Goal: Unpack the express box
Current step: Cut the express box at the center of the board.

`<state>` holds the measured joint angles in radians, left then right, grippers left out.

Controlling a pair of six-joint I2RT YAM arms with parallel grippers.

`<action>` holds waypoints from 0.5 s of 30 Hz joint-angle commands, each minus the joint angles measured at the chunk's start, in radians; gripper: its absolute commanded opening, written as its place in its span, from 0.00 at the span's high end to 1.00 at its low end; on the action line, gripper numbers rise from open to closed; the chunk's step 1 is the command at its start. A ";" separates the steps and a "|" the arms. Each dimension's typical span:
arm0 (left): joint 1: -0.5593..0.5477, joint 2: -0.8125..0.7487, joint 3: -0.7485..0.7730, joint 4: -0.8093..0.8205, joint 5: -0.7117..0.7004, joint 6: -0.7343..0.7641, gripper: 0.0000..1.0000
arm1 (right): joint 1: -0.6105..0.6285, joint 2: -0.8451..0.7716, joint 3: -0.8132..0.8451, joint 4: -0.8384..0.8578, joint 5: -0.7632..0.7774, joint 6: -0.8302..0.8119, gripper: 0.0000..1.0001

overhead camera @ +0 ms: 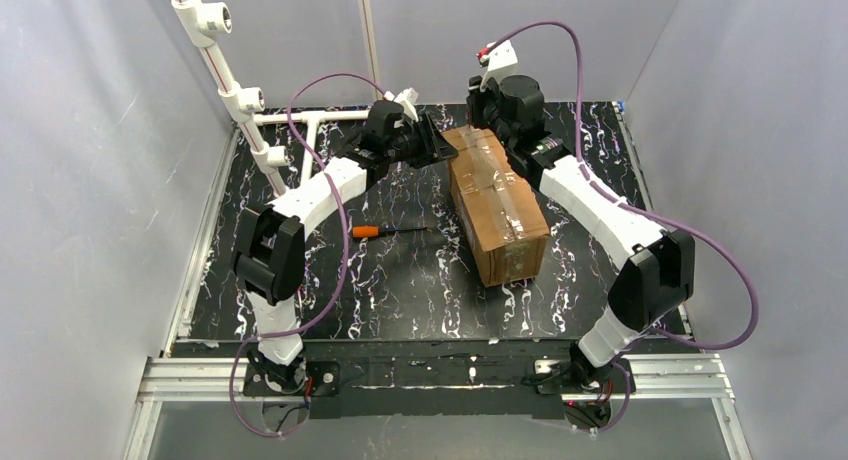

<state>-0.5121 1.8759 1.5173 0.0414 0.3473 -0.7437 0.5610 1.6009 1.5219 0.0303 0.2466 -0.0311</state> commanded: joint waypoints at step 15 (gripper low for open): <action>-0.006 0.041 0.090 -0.165 0.068 0.015 0.52 | 0.057 -0.149 -0.221 -0.010 0.137 0.040 0.99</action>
<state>-0.5163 1.8912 1.5612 -0.0315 0.4038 -0.7650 0.6155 1.4376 1.2881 0.1066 0.3763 0.0078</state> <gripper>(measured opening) 0.455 0.324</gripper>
